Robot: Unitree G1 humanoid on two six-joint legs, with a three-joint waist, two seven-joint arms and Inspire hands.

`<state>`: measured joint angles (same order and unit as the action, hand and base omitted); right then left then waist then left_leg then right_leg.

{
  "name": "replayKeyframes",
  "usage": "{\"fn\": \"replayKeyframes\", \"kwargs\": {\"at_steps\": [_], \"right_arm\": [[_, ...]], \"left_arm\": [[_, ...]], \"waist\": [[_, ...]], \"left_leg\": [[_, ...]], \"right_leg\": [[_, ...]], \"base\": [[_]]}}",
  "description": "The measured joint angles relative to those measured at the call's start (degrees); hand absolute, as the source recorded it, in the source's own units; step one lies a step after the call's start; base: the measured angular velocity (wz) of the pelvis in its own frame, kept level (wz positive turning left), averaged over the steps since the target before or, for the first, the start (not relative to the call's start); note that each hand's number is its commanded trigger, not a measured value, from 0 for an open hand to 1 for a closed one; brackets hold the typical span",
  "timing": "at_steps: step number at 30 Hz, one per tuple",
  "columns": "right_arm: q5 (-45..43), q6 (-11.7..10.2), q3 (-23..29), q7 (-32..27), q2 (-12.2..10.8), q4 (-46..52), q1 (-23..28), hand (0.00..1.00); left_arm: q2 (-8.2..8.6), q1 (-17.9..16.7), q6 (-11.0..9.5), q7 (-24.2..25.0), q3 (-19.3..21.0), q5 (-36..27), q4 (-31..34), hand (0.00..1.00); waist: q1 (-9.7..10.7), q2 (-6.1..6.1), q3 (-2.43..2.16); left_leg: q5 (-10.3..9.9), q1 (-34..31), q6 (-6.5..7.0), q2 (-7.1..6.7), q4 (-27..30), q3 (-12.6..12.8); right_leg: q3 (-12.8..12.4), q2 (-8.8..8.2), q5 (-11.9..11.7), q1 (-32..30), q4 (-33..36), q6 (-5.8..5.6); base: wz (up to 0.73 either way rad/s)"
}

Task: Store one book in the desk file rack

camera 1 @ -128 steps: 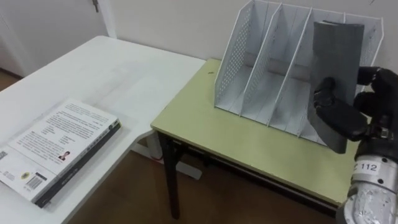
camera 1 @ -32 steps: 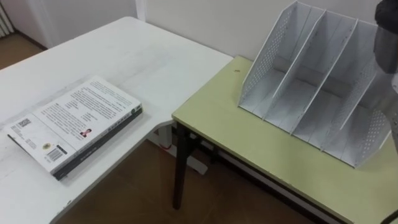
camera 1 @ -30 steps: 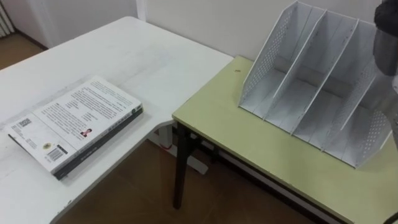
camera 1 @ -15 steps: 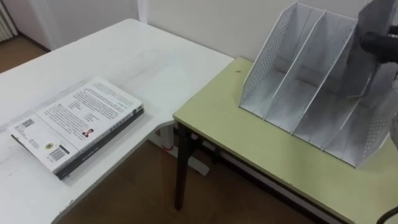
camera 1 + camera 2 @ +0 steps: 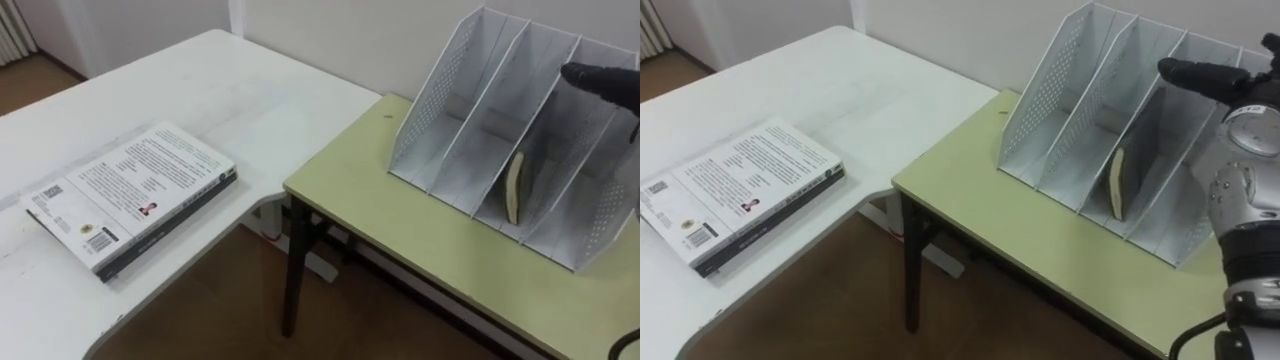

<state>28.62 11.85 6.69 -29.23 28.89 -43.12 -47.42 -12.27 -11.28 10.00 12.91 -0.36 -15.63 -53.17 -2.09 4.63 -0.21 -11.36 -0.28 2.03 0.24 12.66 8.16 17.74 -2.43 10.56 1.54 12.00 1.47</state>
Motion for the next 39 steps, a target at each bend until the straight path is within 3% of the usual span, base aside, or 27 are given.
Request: {"fn": "replayKeyframes", "kwargs": {"at_steps": [11, 23, 30, 33, 39], "right_arm": [[0.3, 0.0, -0.3, 0.3, 0.3, 0.1, -0.1, 0.00], [2.8, 0.7, -3.9, 10.3, 1.1, 9.6, -1.2, 0.00], [8.9, 0.7, -8.4, 24.9, 1.2, 26.6, -0.1, 0.00], [12.3, 0.7, -11.2, 33.4, 1.2, 34.7, 3.9, 0.00], [13.6, 0.7, -19.1, 49.4, 1.2, 41.4, 13.6, 0.00]], "left_arm": [[0.01, 0.1, 0.0, -0.1, 0.1, 0.0, 0.1, 0.00], [-0.07, 0.2, 0.0, 0.3, 0.0, 0.0, -0.2, 0.00], [-0.80, 0.5, -0.1, 1.8, 0.1, 0.1, -0.3, 0.00], [-1.90, 0.5, 0.0, 2.9, 0.0, -0.1, -0.5, 0.00], [-3.24, 2.2, 0.0, 4.1, -0.7, 0.0, -2.4, 0.00]], "waist": [[0.1, -0.04, -0.02], [0.0, -0.45, -0.28], [0.4, -0.19, -0.29], [0.1, 0.23, -0.48], [-1.1, 0.05, -0.26]], "left_leg": [[0.0, -0.2, 0.05, -0.01, 0.0, 0.0], [0.0, 0.2, 0.06, 0.10, -0.5, 0.9], [0.0, 0.9, 0.03, 0.44, -0.4, 2.2], [-0.1, 0.9, -0.07, 0.68, -0.5, 2.1], [-0.3, 0.8, -0.20, 0.95, -0.4, 2.0]], "right_leg": [[-0.1, -0.13, 0.0, -0.4, 0.7, 0.00], [-0.8, -0.06, 0.0, -0.7, 0.6, 0.00], [-2.0, 0.12, -0.1, -0.4, 0.6, 0.13], [-2.0, 0.34, -0.2, -0.4, 0.6, 0.28], [-2.0, 0.51, -0.2, 0.0, 0.6, 0.36]], "base": [[0.00], [-0.04], [-0.07], [0.01], [0.02]]}}
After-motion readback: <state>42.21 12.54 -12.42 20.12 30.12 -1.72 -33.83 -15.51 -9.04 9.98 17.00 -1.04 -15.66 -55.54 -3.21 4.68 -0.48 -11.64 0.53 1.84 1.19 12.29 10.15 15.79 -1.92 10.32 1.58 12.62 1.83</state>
